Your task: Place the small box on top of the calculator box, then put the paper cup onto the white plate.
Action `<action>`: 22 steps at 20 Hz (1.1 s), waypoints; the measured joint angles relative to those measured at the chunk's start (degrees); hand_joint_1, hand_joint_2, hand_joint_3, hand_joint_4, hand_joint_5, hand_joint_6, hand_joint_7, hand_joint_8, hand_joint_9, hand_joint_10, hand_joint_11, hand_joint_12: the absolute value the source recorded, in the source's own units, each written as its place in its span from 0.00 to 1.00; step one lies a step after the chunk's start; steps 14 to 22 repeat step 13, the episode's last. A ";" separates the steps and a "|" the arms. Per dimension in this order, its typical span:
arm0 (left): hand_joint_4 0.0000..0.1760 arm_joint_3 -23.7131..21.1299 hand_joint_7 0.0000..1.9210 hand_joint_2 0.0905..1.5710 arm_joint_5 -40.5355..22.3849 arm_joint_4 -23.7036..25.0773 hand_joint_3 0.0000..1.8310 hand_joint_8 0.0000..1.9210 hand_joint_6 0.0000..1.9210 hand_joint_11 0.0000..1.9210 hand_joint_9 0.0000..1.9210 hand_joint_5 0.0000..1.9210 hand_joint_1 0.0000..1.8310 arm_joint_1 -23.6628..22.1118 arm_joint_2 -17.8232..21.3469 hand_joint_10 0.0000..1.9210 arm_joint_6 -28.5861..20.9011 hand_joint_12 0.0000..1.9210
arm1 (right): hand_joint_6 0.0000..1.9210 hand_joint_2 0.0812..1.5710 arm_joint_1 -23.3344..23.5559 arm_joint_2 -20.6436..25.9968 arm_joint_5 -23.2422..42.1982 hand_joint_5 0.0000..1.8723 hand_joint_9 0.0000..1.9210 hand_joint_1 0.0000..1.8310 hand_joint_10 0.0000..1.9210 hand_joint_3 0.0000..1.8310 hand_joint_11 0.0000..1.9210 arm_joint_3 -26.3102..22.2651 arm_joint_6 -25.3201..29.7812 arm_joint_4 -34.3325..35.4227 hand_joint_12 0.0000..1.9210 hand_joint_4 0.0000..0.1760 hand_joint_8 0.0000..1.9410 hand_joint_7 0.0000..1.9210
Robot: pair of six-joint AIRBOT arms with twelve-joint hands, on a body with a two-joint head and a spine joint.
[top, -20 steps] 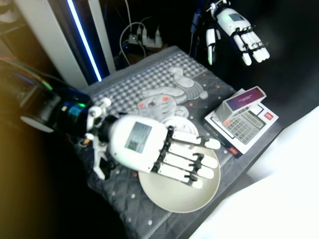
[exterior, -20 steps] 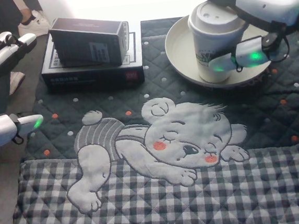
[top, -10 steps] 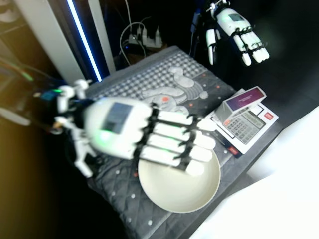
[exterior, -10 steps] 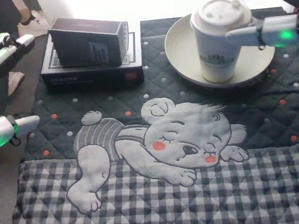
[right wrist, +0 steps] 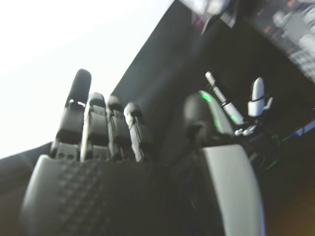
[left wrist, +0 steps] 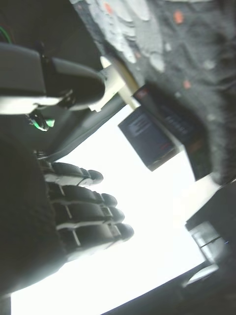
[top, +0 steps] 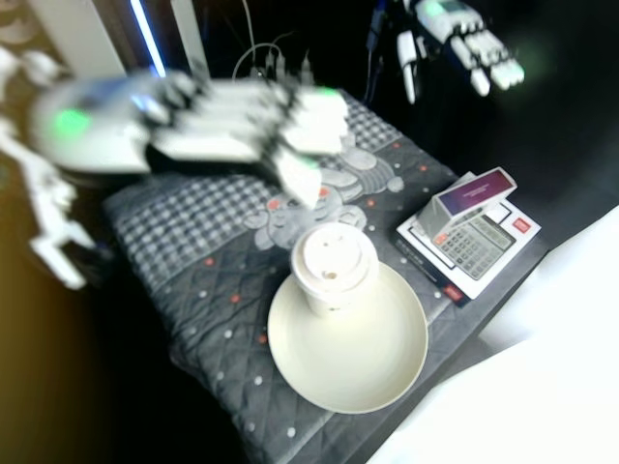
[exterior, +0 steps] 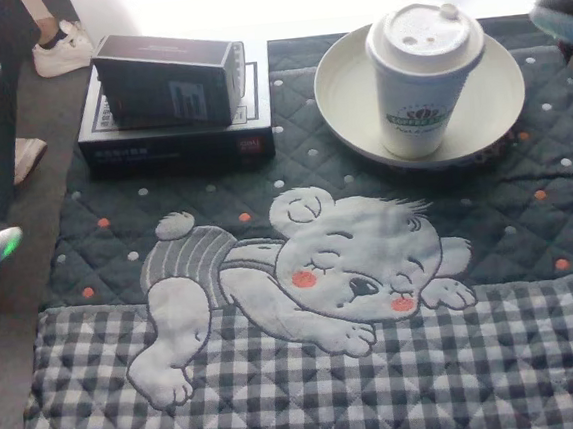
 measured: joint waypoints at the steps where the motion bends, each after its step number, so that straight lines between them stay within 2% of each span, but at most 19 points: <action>1: 0.45 -0.48 0.00 0.75 -1.09 -1.18 0.01 0.00 0.00 0.00 0.00 0.00 0.40 0.59 0.00 0.00 -0.07 0.00 | 0.00 0.83 -4.20 1.22 2.12 0.00 0.00 0.46 0.00 0.01 0.00 -1.22 0.07 1.14 0.15 0.00 0.00 0.00; 2: 0.51 -0.63 0.00 0.75 -2.86 -1.73 0.01 0.00 0.00 0.00 0.00 0.00 0.41 1.16 0.02 0.00 -0.09 0.00 | 0.00 0.82 -8.26 2.19 4.15 0.00 0.00 0.47 0.00 0.01 0.00 -2.25 0.04 2.75 0.15 0.00 0.00 0.00; 3: 0.52 -1.31 0.00 0.75 -5.07 -1.75 0.00 0.00 0.00 0.00 0.00 0.00 0.40 1.99 0.24 0.00 -0.07 0.00 | 0.00 0.82 -11.89 2.62 7.58 0.00 0.00 0.48 0.00 0.01 0.00 -2.78 0.04 5.09 0.19 0.00 0.00 0.00; 4: 0.62 -1.77 0.00 0.74 -6.69 -1.44 0.00 0.00 0.00 0.00 0.00 0.00 0.37 2.58 0.31 0.00 -0.13 0.00 | 0.00 0.82 -14.12 2.80 10.12 0.00 0.00 0.50 0.00 0.01 0.00 -3.06 0.04 6.88 0.32 0.00 0.00 0.00; 5: 0.71 -2.29 0.00 0.74 -8.61 -0.76 0.00 0.00 0.00 0.00 0.00 0.00 0.37 3.58 0.31 0.00 -0.17 0.00 | 0.00 0.83 -16.96 2.89 13.94 0.00 0.00 0.50 0.00 0.02 0.00 -3.21 0.04 9.14 0.40 0.00 0.00 0.00; 6: 0.63 -2.86 0.00 0.76 -10.82 -0.17 0.01 0.00 0.00 0.00 0.00 0.00 0.39 4.74 0.31 0.00 -0.46 0.00 | 0.00 0.81 -20.50 3.15 18.78 0.00 0.00 0.49 0.00 0.01 0.00 -4.24 -0.02 12.17 0.39 0.00 0.00 0.00; 7: 0.65 -3.26 0.00 0.76 -12.52 -0.07 0.01 0.00 0.00 0.00 0.00 0.00 0.39 5.64 0.35 0.00 -0.66 0.00 | 0.00 0.82 -22.86 3.13 22.03 0.00 0.00 0.48 0.00 0.01 0.00 -4.57 -0.04 13.33 0.37 0.00 0.00 0.00; 8: 0.74 -3.76 0.00 0.77 -14.19 -0.09 0.01 0.00 0.00 0.00 0.00 0.00 0.38 6.38 0.85 0.00 -1.40 0.00 | 0.00 0.83 -25.46 3.15 25.94 0.00 0.01 0.42 0.01 0.01 0.00 -5.31 -0.11 14.58 0.45 0.00 0.00 0.00; 10: 0.97 -3.61 0.00 0.75 -16.02 0.35 0.00 0.00 0.00 0.00 0.00 0.00 0.41 6.45 1.18 0.00 -2.27 0.00 | 0.00 0.80 -30.77 3.13 33.46 0.00 0.00 0.35 0.00 0.00 0.00 -6.64 -0.37 16.85 0.52 0.00 0.00 0.00; 11: 0.99 -3.63 0.00 0.75 -16.26 0.79 0.00 0.00 0.00 0.00 0.00 0.00 0.40 6.14 1.20 0.00 -2.32 0.00 | 0.00 0.80 -32.85 3.15 37.05 0.00 0.00 0.34 0.00 0.00 0.00 -7.30 -0.48 18.69 0.53 0.00 0.00 0.00; 12: 0.92 -3.61 0.00 0.75 -16.22 1.27 0.00 0.00 0.00 0.00 0.00 0.00 0.41 5.99 1.20 0.00 -2.32 0.00 | 0.00 0.79 -32.83 3.06 37.83 0.00 0.00 0.37 0.00 0.00 0.00 -7.45 -0.68 19.76 0.58 0.00 0.00 0.00; 13: 0.85 -3.56 0.00 0.76 -16.13 2.91 0.00 0.00 0.00 0.00 0.00 0.00 0.40 5.29 1.20 0.00 -2.32 0.00 | 0.00 0.76 -32.83 3.04 38.75 0.00 0.00 0.45 0.00 0.00 0.00 -7.39 -1.09 20.39 0.61 0.00 0.00 0.00; 22: 0.85 -3.56 0.00 0.76 -16.13 2.91 0.00 0.00 0.00 0.00 0.00 0.00 0.40 5.29 1.20 0.00 -2.32 0.00 | 0.00 0.76 -32.83 3.04 38.75 0.00 0.00 0.45 0.00 0.00 0.00 -7.39 -1.09 20.39 0.61 0.00 0.00 0.00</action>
